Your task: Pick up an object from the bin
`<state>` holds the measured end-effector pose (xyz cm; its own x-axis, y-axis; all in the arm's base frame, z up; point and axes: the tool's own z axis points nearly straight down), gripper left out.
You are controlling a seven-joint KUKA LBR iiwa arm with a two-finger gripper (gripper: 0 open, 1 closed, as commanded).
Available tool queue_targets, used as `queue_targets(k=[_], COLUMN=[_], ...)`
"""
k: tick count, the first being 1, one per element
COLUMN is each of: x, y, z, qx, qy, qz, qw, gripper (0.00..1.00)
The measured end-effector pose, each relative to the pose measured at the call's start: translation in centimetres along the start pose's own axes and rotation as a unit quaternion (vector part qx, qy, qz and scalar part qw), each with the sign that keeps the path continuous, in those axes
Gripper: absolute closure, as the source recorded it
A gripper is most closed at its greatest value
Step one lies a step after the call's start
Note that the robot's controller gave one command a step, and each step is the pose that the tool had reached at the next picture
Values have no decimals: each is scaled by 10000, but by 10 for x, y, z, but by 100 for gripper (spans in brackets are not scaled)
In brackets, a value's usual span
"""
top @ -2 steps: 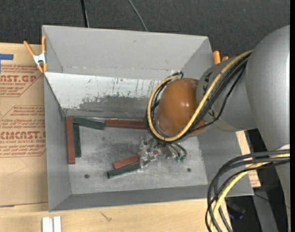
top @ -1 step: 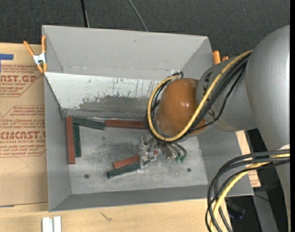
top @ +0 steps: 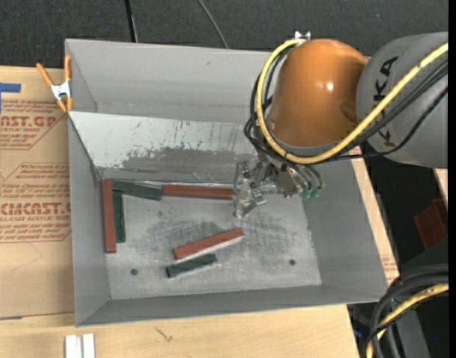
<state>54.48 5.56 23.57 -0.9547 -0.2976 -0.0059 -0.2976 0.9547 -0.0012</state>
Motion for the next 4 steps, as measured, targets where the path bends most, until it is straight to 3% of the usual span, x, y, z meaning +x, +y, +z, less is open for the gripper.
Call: queue_targets(k=[1,3,4], x=[1,1,7], y=[0,-2,-6], z=[1,6,35], qx=[-3,3,-21], qy=[16,-25,73], qz=[0,-40,-449], qw=[10000,10000,9990], gripper=[0,0,0])
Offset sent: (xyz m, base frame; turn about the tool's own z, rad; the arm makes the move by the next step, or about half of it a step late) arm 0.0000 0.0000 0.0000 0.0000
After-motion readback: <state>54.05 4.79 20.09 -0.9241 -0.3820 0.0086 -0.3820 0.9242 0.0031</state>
